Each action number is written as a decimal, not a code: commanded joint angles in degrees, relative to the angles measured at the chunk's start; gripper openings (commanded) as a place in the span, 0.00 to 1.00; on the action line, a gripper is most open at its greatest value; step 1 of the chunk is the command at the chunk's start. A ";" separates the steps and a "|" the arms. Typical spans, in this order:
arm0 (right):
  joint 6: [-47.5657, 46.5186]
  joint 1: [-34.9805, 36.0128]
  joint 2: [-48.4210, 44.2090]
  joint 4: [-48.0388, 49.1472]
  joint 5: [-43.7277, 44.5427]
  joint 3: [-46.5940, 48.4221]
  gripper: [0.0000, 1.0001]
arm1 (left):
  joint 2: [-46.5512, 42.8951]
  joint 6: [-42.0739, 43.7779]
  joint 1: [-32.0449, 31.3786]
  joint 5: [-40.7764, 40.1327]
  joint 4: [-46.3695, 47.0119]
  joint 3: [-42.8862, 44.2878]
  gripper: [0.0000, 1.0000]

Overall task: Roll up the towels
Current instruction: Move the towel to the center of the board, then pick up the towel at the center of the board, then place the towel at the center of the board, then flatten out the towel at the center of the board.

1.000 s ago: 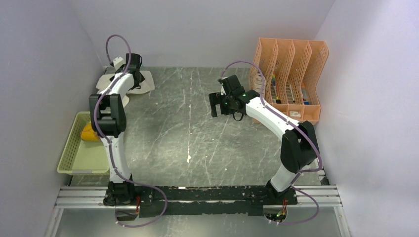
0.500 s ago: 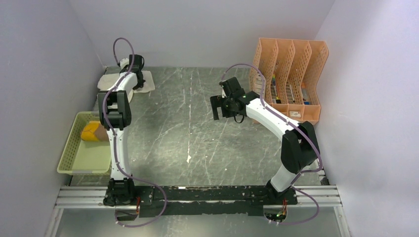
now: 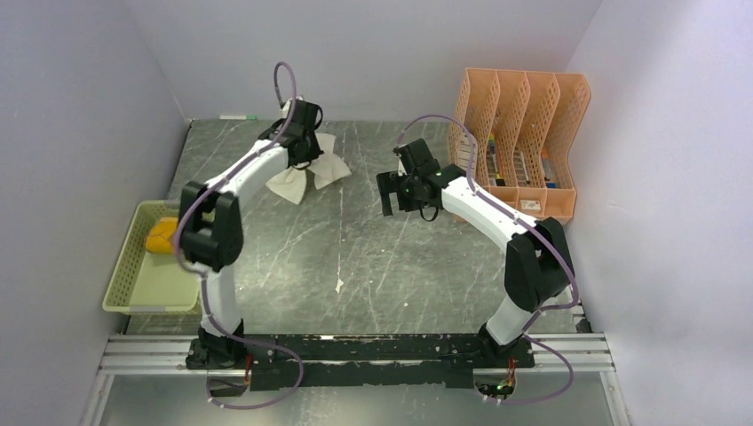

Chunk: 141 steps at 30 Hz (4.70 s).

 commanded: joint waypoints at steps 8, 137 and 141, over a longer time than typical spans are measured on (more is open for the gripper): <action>2.97 -2.68 -10.23 12.47 -3.01 -9.93 1.00 | -32.35 2.31 -2.04 14.37 -0.03 -35.20 0.52; -12.78 16.57 -9.41 16.95 13.32 -20.23 0.98 | -13.78 -27.52 24.93 11.30 0.56 -29.90 0.78; -12.50 16.58 -9.35 17.42 12.15 -20.44 0.98 | -13.23 -32.14 24.93 6.77 -0.31 -28.66 0.75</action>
